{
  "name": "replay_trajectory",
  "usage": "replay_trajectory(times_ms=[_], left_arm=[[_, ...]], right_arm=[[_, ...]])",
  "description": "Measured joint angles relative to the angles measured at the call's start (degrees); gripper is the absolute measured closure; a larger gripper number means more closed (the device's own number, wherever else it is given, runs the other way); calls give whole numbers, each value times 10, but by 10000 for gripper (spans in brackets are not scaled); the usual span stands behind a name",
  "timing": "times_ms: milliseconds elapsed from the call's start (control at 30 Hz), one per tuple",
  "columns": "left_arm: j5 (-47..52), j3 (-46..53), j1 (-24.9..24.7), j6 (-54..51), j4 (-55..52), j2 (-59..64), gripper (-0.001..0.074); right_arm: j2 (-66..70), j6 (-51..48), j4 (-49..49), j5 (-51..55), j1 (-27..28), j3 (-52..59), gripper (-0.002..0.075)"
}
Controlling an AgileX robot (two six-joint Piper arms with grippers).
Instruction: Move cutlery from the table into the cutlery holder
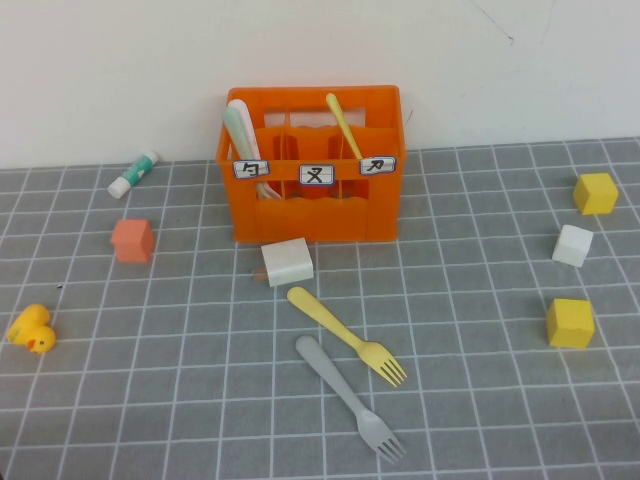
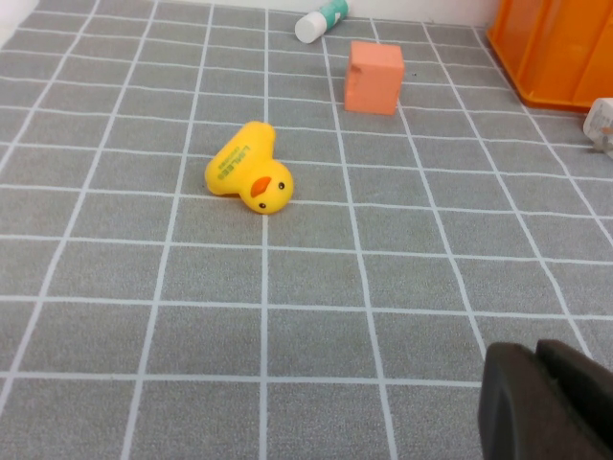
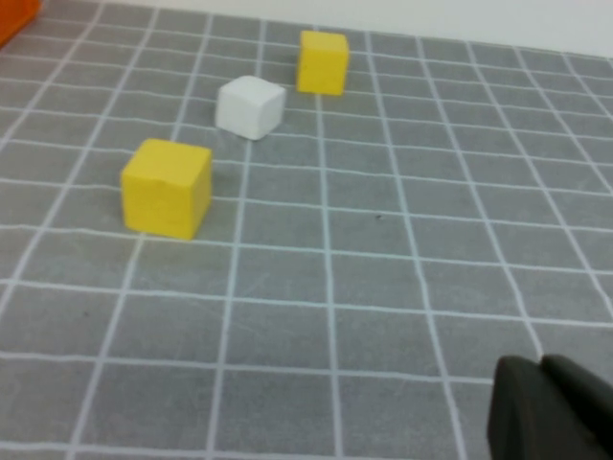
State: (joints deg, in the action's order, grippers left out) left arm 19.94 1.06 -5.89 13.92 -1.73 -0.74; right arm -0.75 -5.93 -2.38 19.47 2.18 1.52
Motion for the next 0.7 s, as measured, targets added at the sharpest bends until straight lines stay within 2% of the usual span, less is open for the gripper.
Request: replay_trajectory(times_ms=[700], left_arm=[[0, 0, 0, -1, 0, 0, 736]], right_arm=[[0, 0, 0, 0, 6, 0, 727]])
